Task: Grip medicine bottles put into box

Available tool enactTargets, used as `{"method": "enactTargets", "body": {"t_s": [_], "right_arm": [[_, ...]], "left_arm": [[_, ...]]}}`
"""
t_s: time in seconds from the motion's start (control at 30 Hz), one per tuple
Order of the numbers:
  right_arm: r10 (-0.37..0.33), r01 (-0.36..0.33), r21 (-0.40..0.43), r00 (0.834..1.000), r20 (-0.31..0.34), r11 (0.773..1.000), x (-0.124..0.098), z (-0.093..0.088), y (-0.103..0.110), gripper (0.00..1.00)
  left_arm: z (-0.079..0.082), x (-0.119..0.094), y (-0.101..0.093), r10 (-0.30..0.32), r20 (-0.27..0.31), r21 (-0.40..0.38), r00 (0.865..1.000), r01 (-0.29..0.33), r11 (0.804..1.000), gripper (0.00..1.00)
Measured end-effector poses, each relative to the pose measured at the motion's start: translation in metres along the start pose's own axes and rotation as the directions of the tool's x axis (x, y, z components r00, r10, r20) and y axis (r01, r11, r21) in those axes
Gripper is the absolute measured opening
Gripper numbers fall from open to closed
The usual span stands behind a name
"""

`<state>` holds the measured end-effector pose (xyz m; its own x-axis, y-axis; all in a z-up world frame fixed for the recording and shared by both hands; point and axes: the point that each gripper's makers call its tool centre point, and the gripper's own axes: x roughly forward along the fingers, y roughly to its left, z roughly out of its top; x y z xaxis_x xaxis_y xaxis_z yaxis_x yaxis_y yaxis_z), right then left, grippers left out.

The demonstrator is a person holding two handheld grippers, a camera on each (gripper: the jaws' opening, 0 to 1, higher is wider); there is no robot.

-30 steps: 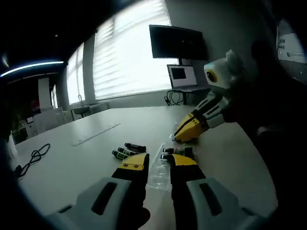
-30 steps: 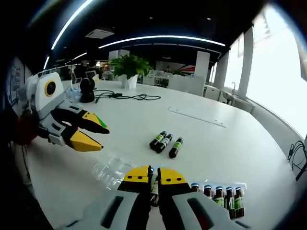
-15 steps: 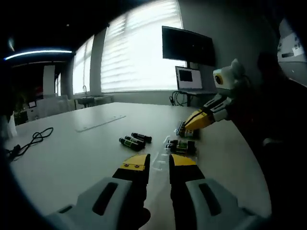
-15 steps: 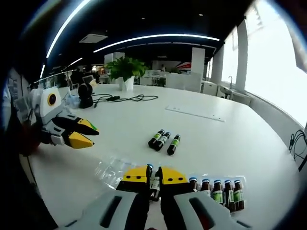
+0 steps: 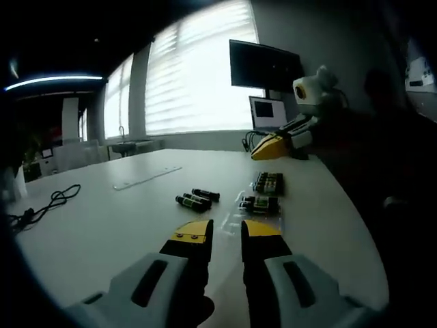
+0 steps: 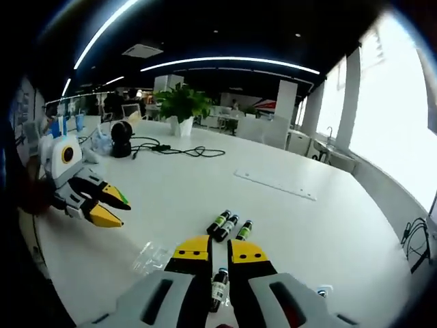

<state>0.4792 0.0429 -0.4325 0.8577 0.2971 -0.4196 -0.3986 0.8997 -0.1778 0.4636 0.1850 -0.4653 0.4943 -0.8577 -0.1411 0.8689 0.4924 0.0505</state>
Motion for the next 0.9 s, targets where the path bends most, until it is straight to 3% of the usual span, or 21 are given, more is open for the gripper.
{"method": "enactTargets", "body": {"t_s": [0.13, 0.3, 0.47, 0.57, 0.9], "right_arm": [[-0.003, 0.003, -0.03, 1.0, -0.027, 1.0, 0.015, 0.004, -0.003, 0.06], [-0.008, 0.007, -0.012, 0.998, -0.067, 1.0, 0.038, 0.008, -0.012, 0.07], [-0.013, 0.02, 0.036, 0.985, -0.17, 0.999, 0.064, -0.007, -0.02, 0.07], [-0.041, 0.038, -0.018, 0.976, -0.213, 0.999, 0.079, -0.016, -0.032, 0.08], [-0.026, 0.035, 0.031, 0.964, -0.263, 0.999, 0.101, -0.037, -0.037, 0.09]], "left_arm": [[-0.009, 0.002, 0.004, 0.011, -0.02, -0.005, 1.0, -0.011, 1.0, 0.11], [-0.004, -0.001, 0.006, 0.009, 0.009, -0.014, 1.0, -0.009, 1.0, 0.11], [-0.01, 0.002, 0.007, 0.008, 0.001, -0.009, 1.0, -0.008, 1.0, 0.11], [-0.012, 0.003, 0.008, 0.007, 0.005, -0.021, 1.0, -0.007, 1.0, 0.11], [-0.015, 0.006, -0.001, -0.027, 0.003, -0.023, 1.0, 0.027, 0.999, 0.11]]}}
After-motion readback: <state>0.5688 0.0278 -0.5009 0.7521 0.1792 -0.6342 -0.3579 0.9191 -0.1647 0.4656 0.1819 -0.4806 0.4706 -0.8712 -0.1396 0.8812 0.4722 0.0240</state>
